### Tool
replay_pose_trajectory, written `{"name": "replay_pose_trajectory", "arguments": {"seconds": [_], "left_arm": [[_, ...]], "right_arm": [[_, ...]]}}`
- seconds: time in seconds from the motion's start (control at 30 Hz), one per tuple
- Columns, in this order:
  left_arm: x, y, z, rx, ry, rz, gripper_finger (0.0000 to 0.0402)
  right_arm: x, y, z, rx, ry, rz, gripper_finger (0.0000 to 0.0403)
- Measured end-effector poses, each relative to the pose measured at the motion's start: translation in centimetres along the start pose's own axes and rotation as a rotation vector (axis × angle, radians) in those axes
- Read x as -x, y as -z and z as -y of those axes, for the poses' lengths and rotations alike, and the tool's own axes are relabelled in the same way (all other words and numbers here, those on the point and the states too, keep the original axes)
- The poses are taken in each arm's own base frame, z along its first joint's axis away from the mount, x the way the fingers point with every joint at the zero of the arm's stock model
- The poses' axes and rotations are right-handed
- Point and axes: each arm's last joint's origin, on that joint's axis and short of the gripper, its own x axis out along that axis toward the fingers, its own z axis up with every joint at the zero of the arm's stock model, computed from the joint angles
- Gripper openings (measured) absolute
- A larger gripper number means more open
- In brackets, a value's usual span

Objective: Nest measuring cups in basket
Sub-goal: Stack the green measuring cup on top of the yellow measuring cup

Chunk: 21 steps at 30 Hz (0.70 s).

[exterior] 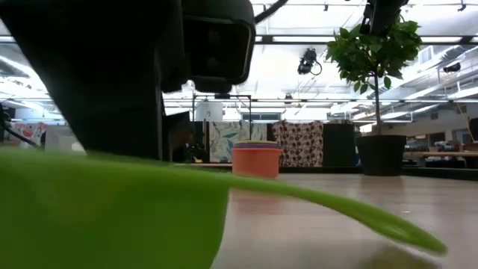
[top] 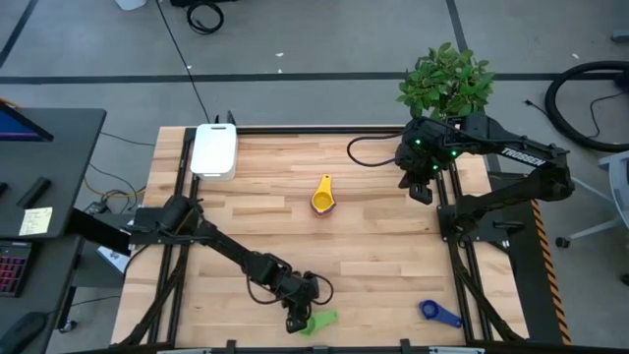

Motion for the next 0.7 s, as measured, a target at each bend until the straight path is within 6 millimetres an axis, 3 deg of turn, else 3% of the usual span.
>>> {"name": "replay_pose_trajectory", "arguments": {"seconds": [0.23, 0.5, 0.7], "left_arm": [[-0.6, -0.2, -0.8, -0.025, 0.002, -0.022, 0.0019], [1.4, -3.4, -3.8, 0.170, -0.038, 0.054, 0.0014], [6.3, -6.7, -5.8, 0.328, -0.063, 0.167, 0.0014]], "right_arm": [[0.0, 0.0, 0.0, 0.001, 0.000, 0.002, 0.0013], [0.0, 0.0, 0.0, 0.007, 0.004, 0.003, 0.0013], [0.0, 0.0, 0.0, 0.056, 0.008, 0.003, 0.0013]]}}
